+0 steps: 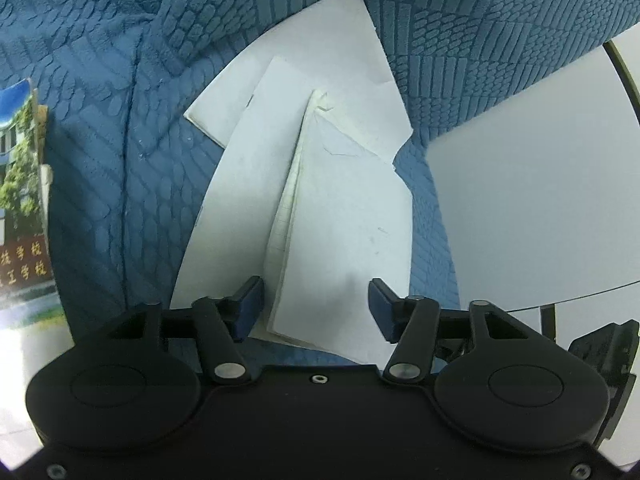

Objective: Organize objects
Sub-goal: 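Close the left gripper on the edge of the white sheets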

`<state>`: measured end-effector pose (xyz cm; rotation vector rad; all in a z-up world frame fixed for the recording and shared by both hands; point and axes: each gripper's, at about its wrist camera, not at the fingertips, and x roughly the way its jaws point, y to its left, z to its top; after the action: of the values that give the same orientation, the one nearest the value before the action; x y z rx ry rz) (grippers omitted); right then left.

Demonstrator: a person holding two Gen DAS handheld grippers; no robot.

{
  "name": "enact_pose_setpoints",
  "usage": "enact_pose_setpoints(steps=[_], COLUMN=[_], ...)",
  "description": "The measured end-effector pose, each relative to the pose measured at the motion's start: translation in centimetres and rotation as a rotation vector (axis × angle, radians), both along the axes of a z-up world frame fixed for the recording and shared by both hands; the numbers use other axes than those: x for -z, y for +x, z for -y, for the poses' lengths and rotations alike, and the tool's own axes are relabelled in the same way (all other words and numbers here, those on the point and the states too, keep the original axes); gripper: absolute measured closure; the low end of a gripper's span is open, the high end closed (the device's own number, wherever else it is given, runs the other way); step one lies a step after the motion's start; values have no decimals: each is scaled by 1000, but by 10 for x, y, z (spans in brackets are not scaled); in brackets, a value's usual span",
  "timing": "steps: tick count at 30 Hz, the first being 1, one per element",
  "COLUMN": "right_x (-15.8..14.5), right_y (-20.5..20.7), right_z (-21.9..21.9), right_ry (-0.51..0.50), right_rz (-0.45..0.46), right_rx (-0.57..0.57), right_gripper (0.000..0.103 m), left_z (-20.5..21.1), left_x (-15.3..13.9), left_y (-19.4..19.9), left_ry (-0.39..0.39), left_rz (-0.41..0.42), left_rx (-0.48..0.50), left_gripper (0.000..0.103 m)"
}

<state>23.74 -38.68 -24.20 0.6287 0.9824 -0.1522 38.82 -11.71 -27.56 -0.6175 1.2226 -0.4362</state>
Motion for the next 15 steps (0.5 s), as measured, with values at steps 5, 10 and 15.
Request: enact_pose_setpoints(steps=[5,10,15], right_x=[4,3,-2], right_y=[-4,-12,-35], right_z=[8,12,11], right_ry=[111,189,368], right_rz=[3,20,54], right_rx=[36,80,161], right_gripper=[78,76,67], left_z=[-4,-4,-9], left_x=[3,2,-5], left_y=[-5,-9,-11], left_ry=[22,-6,-117], left_rz=[-24,-56,-87], left_rx=[-57,-89,-141], left_gripper=[79,85,89])
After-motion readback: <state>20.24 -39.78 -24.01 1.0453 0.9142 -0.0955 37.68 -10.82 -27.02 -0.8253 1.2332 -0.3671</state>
